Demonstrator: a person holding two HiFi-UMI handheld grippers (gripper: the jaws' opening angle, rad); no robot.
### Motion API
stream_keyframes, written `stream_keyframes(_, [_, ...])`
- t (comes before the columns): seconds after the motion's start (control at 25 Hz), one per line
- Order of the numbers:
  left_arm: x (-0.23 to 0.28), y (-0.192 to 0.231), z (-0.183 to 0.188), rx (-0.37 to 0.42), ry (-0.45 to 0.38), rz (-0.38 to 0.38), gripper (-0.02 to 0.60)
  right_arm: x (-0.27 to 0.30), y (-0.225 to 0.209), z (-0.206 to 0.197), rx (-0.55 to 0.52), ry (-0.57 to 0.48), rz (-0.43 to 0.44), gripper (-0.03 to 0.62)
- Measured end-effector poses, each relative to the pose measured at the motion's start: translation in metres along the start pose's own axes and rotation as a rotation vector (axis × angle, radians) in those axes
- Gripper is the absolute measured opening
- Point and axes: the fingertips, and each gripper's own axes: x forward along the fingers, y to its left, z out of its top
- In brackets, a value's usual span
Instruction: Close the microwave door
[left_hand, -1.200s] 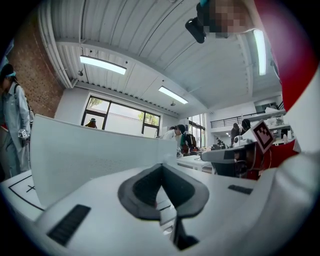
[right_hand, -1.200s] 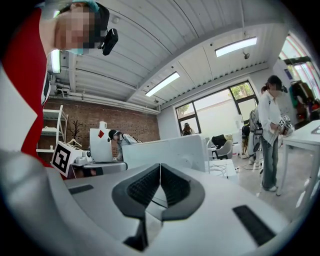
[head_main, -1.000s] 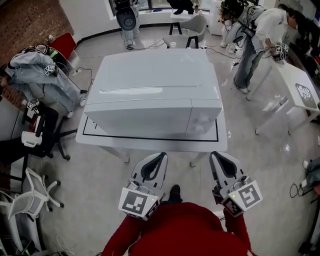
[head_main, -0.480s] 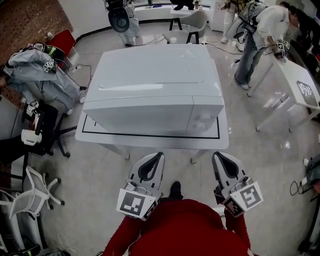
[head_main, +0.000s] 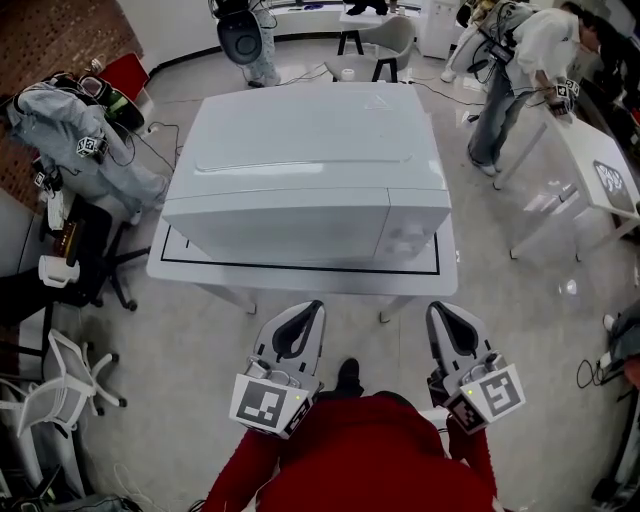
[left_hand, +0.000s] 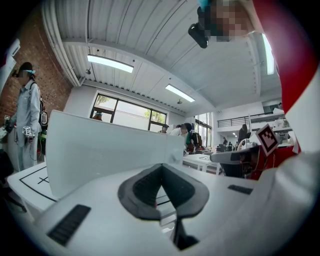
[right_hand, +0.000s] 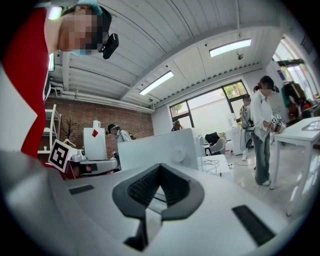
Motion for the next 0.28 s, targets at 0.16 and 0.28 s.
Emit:
stream_keyframes(0.16, [0.002, -0.001, -0.003, -0.004, 0.011, -0.01, 0.011, 0.0, -0.002, -0.004, 0.007, 0.014, -0.015, 0.013])
stream_keyframes(0.28, [0.002, -0.003, -0.006, -0.009, 0.024, -0.017, 0.011, -0.004, -0.005, -0.017, 0.024, 0.074, -0.032, 0.012])
